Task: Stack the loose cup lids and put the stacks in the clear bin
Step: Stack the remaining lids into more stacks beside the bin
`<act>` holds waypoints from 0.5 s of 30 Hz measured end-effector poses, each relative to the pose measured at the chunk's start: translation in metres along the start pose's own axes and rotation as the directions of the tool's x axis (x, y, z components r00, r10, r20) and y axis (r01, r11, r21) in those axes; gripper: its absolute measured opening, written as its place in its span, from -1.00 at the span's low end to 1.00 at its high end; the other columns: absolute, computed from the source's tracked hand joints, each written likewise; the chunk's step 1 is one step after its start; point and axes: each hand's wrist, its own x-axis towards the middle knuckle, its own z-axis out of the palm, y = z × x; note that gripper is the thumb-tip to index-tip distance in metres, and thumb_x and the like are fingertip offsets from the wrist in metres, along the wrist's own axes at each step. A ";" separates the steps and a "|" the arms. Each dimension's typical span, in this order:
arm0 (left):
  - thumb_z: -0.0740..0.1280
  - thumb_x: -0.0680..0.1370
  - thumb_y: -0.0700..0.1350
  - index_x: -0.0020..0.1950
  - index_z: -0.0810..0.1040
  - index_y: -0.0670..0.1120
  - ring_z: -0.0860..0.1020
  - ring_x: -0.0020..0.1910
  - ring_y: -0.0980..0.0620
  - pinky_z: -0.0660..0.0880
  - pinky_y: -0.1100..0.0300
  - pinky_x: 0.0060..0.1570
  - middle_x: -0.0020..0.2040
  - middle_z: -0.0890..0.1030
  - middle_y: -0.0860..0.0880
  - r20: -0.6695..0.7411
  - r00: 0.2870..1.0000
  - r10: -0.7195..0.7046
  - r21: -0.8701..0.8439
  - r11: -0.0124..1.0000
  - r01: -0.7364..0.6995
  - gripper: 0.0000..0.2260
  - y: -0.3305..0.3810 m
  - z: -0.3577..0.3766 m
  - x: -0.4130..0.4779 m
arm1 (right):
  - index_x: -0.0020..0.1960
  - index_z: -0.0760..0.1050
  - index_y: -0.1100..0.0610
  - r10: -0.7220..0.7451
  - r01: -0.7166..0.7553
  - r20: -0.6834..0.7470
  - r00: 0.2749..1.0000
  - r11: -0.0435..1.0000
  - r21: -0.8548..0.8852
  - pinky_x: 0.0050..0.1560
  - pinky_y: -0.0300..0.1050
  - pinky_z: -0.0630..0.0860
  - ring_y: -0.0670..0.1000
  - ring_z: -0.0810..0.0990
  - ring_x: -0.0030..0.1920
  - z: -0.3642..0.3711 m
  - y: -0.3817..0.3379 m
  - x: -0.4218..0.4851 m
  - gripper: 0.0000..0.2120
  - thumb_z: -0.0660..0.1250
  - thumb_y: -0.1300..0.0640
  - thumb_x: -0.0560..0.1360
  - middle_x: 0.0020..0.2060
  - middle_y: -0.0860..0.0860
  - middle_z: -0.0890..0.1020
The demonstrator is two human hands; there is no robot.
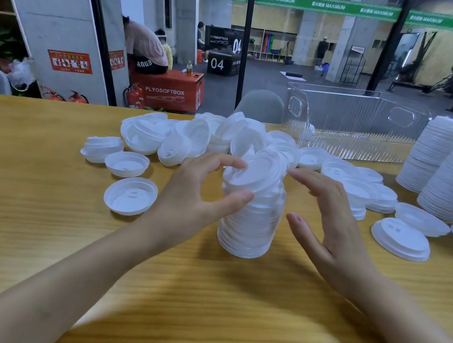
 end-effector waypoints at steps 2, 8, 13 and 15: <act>0.32 0.34 0.32 0.18 0.53 0.22 0.39 0.29 0.26 0.20 0.58 0.15 0.18 0.53 0.33 0.006 1.000 0.007 -0.003 1.000 -0.007 -0.56 0.000 0.001 0.000 | 0.45 0.28 0.04 -0.001 0.001 0.000 1.000 1.000 -0.003 0.35 -0.23 0.28 -0.04 0.39 0.33 0.000 -0.001 0.000 -0.52 0.10 -0.19 0.63 0.34 -0.11 0.42; 0.39 0.37 0.27 0.24 0.51 0.22 0.40 0.31 0.23 0.24 0.45 0.21 0.22 0.53 0.28 0.018 1.000 0.006 -0.002 1.000 -0.006 -0.54 0.000 0.003 0.002 | 0.37 0.42 0.04 -0.006 0.006 0.017 1.000 0.999 -0.040 0.37 -0.25 0.26 -0.01 0.40 0.33 0.000 -0.002 0.001 -0.58 0.11 -0.17 0.64 0.32 -0.05 0.46; 0.35 0.33 0.31 0.28 0.47 0.24 0.40 0.32 0.23 0.30 0.31 0.26 0.24 0.54 0.21 0.027 1.000 -0.006 -0.041 0.999 0.007 -0.47 -0.003 0.006 0.001 | 0.30 0.44 0.05 -0.002 0.002 0.012 1.000 1.000 -0.030 0.33 -0.24 0.30 -0.01 0.44 0.29 0.001 -0.001 0.001 -0.61 0.12 -0.17 0.64 0.27 -0.09 0.48; 0.36 0.32 0.30 0.28 0.48 0.23 0.40 0.32 0.23 0.30 0.30 0.27 0.24 0.54 0.19 0.027 1.000 -0.002 -0.048 0.999 0.003 -0.46 -0.003 0.006 0.000 | 0.30 0.42 0.03 -0.009 0.009 0.005 1.000 1.000 -0.017 0.32 -0.24 0.31 -0.02 0.45 0.28 0.002 -0.001 0.002 -0.63 0.12 -0.18 0.64 0.26 -0.11 0.48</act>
